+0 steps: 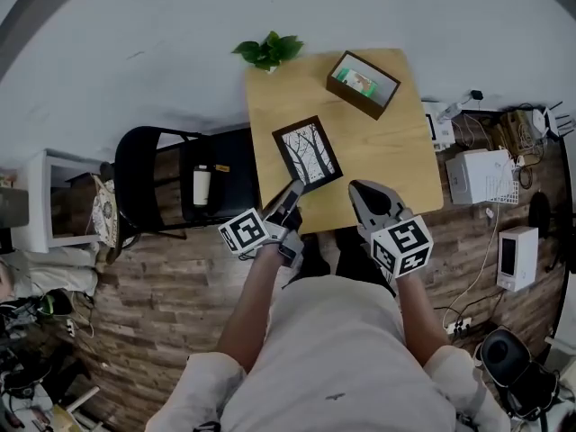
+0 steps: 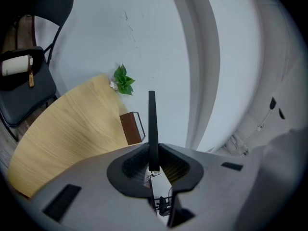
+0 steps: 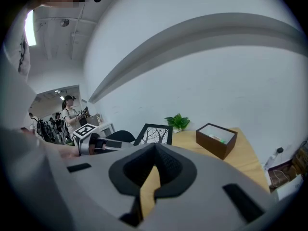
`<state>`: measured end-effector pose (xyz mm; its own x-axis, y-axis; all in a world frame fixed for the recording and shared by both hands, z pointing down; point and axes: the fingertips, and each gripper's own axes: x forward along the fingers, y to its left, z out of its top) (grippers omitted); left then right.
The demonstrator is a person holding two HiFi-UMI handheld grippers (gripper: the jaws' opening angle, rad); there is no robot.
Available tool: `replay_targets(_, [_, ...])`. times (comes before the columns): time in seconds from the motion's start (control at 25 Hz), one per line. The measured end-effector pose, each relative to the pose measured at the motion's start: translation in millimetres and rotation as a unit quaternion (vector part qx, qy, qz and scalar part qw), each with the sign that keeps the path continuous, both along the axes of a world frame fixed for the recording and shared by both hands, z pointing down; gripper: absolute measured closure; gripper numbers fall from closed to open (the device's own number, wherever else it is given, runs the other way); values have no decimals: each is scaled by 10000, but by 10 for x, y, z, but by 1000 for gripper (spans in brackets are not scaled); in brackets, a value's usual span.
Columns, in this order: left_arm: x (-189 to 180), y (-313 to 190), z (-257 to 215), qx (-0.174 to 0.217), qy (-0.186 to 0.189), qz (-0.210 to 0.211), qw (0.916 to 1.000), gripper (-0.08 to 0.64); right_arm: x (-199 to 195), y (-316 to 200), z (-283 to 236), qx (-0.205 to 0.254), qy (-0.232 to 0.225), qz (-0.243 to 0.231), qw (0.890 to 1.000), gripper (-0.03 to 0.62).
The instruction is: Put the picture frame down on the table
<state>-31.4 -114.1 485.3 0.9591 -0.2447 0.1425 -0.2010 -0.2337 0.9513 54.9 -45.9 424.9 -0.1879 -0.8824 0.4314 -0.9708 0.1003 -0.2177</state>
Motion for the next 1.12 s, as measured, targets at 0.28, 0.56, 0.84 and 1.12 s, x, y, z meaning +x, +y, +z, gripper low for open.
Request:
replay_targets(0.28, [-48, -294, 283, -414, 16, -559, 9976, 502, -46, -412, 188, -227, -121, -681, 9973, 594])
replay_targets(0.56, [-52, -521, 657, -737, -207, -1045, 9916, 502, -34, -762, 342, -360, -207, -1311, 9905, 594])
replay_targets(0.84, [-11, -660, 926, -949, -329, -1477, 9839, 502, 54, -977, 516, -468, -325, -1828, 9815, 594])
replay_targets(1.12, [-36, -769, 1149, -1096, -363, -1961, 9738, 502, 120, -1088, 715, -601, -407, -2253, 9716, 594])
